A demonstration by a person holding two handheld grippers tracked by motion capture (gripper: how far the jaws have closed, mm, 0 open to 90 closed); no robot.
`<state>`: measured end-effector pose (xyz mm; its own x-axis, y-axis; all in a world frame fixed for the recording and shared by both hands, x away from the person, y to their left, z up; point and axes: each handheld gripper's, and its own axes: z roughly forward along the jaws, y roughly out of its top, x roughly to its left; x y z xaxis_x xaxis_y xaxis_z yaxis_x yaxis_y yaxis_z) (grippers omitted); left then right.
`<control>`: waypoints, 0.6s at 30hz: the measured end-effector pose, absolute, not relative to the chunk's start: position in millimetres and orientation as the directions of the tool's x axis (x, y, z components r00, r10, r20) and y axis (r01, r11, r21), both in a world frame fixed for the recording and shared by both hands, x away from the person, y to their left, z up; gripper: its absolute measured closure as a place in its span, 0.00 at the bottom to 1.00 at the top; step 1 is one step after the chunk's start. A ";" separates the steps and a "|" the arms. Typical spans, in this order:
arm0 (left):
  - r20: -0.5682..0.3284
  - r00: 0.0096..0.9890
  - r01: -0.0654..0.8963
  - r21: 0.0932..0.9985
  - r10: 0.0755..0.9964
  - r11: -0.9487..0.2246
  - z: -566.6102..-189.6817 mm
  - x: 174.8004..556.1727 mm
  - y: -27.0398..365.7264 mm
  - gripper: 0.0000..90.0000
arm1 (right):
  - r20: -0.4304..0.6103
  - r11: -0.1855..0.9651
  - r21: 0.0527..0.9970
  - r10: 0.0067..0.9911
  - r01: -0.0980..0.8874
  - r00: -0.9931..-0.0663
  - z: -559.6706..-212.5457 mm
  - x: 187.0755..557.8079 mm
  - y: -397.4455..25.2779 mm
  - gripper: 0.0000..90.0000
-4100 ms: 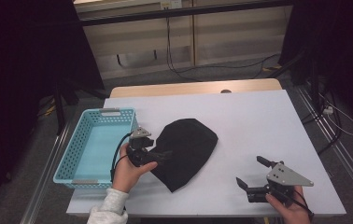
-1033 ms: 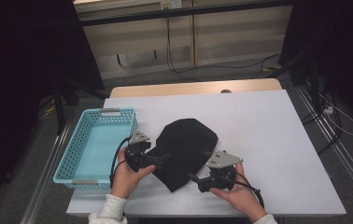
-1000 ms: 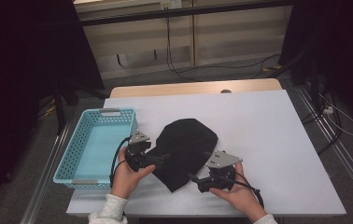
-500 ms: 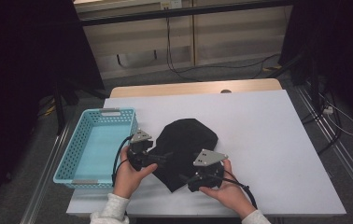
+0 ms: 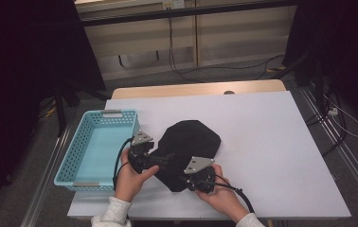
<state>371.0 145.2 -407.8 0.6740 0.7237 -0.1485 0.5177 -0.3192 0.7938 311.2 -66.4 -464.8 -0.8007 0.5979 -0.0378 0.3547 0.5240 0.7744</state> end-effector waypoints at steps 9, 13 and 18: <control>-0.157 0.670 0.516 0.801 0.726 -0.304 -405.1 372.7 145.9 0.08 | -0.008 0.473 0.785 0.653 0.400 -0.757 -448.2 314.6 -113.2 0.99; -0.156 0.666 0.518 0.800 0.729 -0.302 -405.5 374.0 147.8 0.08 | 0.001 0.405 0.807 0.727 0.429 -0.687 -437.6 316.1 -158.2 0.99; -0.159 0.666 0.520 0.799 0.729 -0.301 -406.7 376.6 144.4 0.08 | 0.010 0.357 0.801 0.795 0.480 -0.607 -438.0 315.7 -199.4 0.99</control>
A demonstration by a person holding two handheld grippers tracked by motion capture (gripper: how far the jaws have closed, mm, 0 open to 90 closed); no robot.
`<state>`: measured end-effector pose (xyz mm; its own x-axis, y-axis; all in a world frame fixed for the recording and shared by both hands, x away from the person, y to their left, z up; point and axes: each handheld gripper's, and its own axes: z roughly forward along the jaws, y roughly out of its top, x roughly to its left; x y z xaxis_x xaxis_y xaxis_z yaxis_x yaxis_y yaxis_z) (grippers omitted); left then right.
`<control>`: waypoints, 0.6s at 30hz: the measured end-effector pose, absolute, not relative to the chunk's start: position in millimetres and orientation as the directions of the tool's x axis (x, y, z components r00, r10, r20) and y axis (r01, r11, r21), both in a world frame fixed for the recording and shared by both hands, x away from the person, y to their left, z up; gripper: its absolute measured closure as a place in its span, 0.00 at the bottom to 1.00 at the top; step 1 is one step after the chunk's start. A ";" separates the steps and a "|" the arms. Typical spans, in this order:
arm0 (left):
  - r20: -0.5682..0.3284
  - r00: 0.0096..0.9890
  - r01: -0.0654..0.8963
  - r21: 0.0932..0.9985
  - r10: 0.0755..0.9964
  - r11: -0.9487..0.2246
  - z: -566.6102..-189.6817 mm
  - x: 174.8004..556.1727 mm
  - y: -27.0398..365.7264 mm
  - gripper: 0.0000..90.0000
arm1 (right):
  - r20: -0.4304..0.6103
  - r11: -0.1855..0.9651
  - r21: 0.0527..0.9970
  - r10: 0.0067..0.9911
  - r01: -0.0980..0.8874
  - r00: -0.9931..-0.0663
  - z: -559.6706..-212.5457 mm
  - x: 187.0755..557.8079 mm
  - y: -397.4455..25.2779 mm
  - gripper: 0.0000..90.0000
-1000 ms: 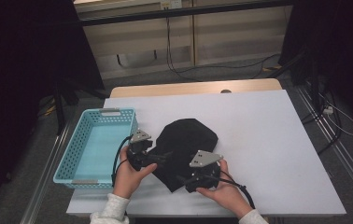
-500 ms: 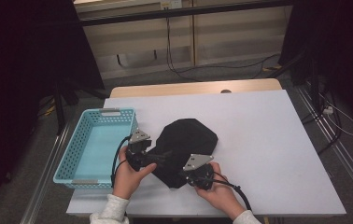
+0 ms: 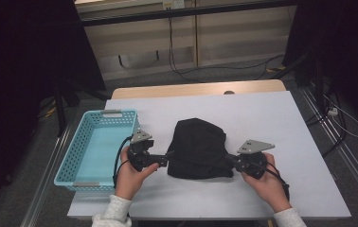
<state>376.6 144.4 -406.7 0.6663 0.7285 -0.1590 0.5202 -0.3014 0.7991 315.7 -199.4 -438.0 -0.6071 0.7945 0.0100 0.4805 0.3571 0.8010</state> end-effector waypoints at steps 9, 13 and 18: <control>-0.153 0.670 0.522 0.793 0.726 -0.314 -409.7 376.4 141.6 0.08 | -0.042 0.387 0.795 0.803 0.467 -0.595 -439.1 315.5 -206.4 0.79; -0.159 0.666 0.527 0.792 0.729 -0.309 -411.3 376.7 142.1 0.08 | -0.047 0.371 0.829 0.791 0.418 -0.610 -432.3 314.5 -191.6 0.51; -0.159 0.667 0.532 0.786 0.728 -0.316 -414.7 376.1 141.9 0.08 | -0.094 0.417 0.837 0.748 0.354 -0.657 -431.1 315.8 -158.9 0.35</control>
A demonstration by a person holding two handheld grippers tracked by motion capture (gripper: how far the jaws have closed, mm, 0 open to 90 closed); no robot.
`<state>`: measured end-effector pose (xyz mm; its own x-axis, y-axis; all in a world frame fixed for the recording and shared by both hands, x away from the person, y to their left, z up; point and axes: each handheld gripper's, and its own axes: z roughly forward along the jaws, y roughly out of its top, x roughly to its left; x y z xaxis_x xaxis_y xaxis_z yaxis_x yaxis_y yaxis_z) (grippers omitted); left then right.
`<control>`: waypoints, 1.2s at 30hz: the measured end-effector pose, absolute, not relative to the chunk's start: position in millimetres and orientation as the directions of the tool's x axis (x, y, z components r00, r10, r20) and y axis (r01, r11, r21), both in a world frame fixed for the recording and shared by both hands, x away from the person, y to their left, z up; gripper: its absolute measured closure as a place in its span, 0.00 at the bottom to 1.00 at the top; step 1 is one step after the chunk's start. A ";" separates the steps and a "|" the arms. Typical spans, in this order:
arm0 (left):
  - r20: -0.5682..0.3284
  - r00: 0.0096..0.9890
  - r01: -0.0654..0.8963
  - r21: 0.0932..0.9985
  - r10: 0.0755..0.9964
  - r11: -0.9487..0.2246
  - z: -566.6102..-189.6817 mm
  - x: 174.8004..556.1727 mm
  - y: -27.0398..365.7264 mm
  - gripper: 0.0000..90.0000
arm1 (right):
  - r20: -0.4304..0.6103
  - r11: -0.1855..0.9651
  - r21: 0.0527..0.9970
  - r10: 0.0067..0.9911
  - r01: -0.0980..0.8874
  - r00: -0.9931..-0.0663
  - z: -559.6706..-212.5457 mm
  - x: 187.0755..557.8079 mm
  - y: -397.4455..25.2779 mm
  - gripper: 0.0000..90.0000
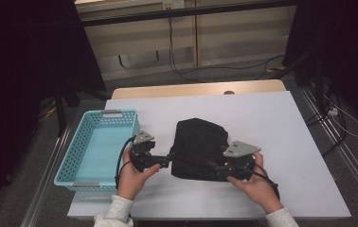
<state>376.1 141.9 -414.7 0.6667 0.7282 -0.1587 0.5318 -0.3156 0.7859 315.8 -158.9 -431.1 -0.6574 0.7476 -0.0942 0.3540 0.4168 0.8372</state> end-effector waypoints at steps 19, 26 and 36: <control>-0.155 0.691 0.524 0.780 0.706 -0.342 -417.8 371.1 137.1 0.10 | 0.025 0.194 0.904 0.866 0.381 -0.500 -416.2 322.9 -196.5 0.98; -0.151 0.740 0.499 0.777 0.655 -0.385 -420.3 368.4 118.9 0.13 | 0.038 0.149 0.896 0.913 0.418 -0.407 -421.7 316.7 -231.6 0.98; -0.143 0.777 0.482 0.762 0.614 -0.432 -428.7 371.4 98.5 0.16 | 0.025 0.187 0.850 0.919 0.492 -0.394 -432.7 306.4 -255.2 0.93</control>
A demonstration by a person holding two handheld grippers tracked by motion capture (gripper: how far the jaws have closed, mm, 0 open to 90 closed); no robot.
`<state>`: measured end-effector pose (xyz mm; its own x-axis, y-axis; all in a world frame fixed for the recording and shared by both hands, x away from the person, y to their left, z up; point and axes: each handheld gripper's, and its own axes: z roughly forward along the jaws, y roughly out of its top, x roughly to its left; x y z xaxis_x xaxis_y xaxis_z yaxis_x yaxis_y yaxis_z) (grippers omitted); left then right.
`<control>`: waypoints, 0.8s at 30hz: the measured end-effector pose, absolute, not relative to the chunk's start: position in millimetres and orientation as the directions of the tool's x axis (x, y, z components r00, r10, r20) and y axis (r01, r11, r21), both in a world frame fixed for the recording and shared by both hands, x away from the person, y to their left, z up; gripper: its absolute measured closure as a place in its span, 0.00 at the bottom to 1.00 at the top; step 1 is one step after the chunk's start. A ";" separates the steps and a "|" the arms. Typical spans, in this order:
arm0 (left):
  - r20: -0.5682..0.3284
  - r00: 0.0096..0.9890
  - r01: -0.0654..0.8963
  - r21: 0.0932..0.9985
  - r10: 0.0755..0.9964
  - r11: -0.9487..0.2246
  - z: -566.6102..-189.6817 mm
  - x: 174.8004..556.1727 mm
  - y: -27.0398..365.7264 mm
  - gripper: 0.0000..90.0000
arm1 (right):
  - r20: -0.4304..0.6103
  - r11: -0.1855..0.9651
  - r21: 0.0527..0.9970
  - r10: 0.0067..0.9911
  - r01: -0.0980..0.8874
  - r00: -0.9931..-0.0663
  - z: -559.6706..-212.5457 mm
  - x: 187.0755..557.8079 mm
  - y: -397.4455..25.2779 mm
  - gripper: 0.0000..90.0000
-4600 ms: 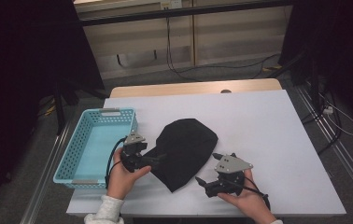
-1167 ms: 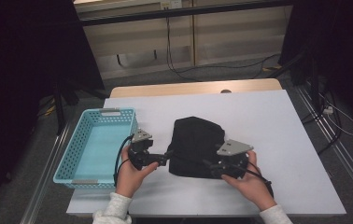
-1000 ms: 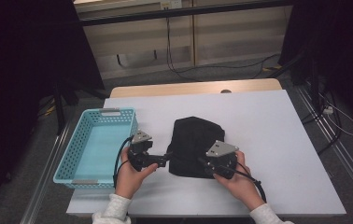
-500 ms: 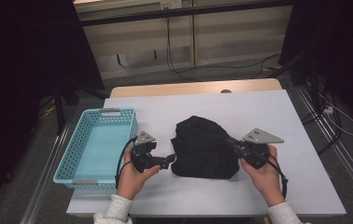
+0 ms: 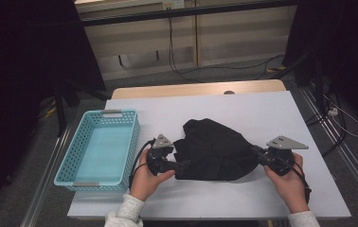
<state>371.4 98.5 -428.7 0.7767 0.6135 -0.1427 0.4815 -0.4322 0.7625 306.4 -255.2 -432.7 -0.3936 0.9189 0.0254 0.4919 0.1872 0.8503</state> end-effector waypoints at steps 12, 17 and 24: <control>-0.150 0.767 0.496 0.755 0.623 -0.429 -431.0 372.4 101.5 0.15 | -0.055 0.323 0.850 0.840 0.416 -0.540 -429.8 311.3 -203.3 0.49; -0.151 0.757 0.506 0.751 0.636 -0.424 -432.2 369.6 108.8 0.15 | -0.076 0.381 0.838 0.791 0.391 -0.607 -432.4 317.2 -171.1 0.43; -0.150 0.745 0.516 0.747 0.649 -0.419 -433.8 366.3 116.5 0.15 | -0.135 0.463 0.810 0.745 0.360 -0.653 -440.1 331.6 -134.9 0.43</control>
<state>366.3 116.5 -433.8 0.7455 0.6495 -0.1500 0.5155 -0.4191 0.7474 331.6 -134.9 -440.1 -0.6534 0.7448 -0.1353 0.3596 0.4626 0.8104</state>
